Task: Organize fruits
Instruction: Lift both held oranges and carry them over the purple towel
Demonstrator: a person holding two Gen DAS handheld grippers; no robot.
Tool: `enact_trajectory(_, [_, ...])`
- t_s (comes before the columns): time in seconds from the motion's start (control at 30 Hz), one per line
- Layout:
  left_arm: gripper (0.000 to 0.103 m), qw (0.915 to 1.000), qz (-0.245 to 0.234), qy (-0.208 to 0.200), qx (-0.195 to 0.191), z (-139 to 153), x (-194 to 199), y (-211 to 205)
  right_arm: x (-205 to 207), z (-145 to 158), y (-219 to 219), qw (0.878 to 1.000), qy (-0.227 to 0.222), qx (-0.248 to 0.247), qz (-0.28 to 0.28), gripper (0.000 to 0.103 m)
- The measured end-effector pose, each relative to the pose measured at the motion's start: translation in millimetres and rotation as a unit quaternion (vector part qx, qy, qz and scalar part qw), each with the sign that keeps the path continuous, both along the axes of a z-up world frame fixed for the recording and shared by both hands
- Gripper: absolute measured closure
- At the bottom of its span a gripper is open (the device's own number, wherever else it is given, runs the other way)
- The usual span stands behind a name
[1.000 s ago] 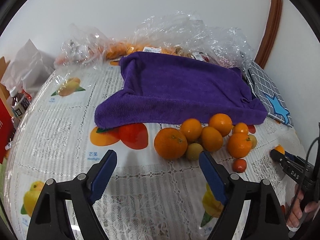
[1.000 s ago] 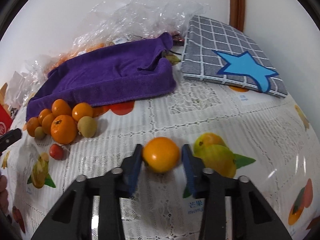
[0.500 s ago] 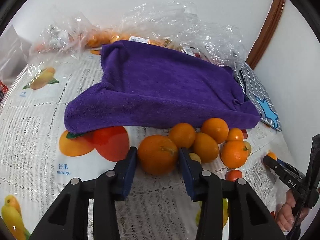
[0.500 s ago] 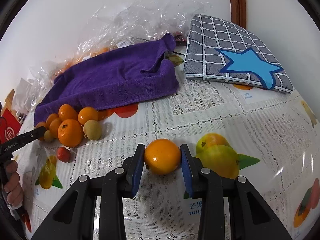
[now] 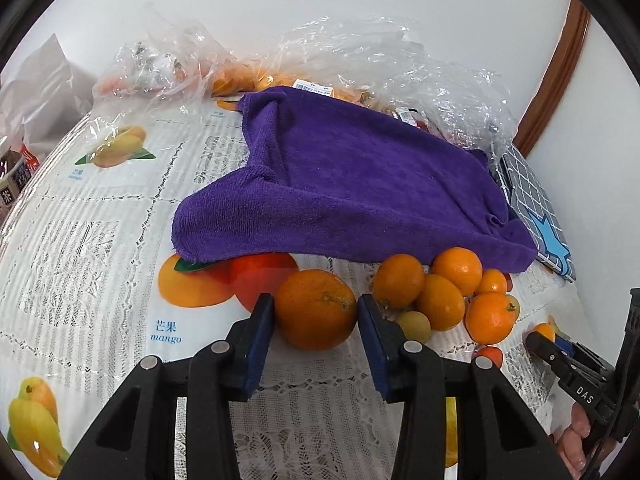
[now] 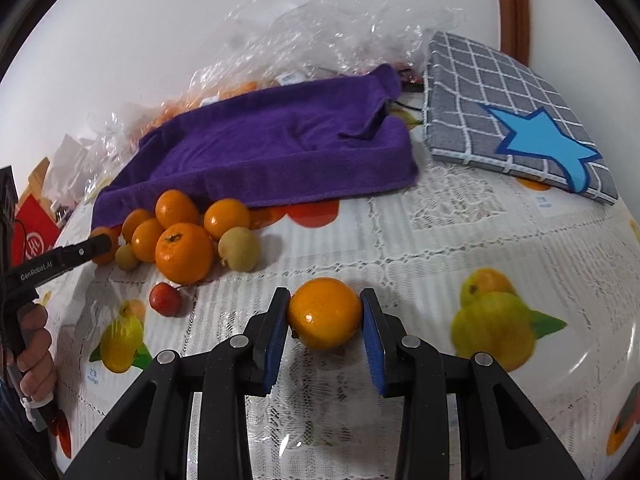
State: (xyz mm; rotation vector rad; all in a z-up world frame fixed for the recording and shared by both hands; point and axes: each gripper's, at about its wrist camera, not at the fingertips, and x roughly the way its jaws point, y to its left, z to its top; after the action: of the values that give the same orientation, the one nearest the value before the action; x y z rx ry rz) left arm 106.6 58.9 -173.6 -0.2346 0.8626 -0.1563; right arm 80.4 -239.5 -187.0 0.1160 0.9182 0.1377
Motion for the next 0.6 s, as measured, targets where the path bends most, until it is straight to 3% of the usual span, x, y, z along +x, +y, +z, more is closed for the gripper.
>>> enact_trajectory(0.2, [0.054, 0.9993, -0.009, -0.004, 0.035, -1, 0, -12, -1, -1, 4, 1.0, -0.001, -0.017, 0.003, 0.067])
enact_trajectory(0.37, [0.05, 0.999, -0.017, -0.004, 0.041, -1, 1, -15, -3, -1, 4, 1.0, -0.001, -0.021, 0.01, 0.063])
enact_trajectory(0.5, [0.063, 0.9994, -0.005, -0.004, 0.034, -1, 0, -10, -7, 0, 5, 1.0, -0.002, -0.027, 0.009, 0.067])
enact_trajectory(0.6, [0.063, 0.9998, -0.002, -0.007, 0.016, -1, 0, -5, -7, 0, 2, 1.0, -0.003, -0.02, 0.006, 0.068])
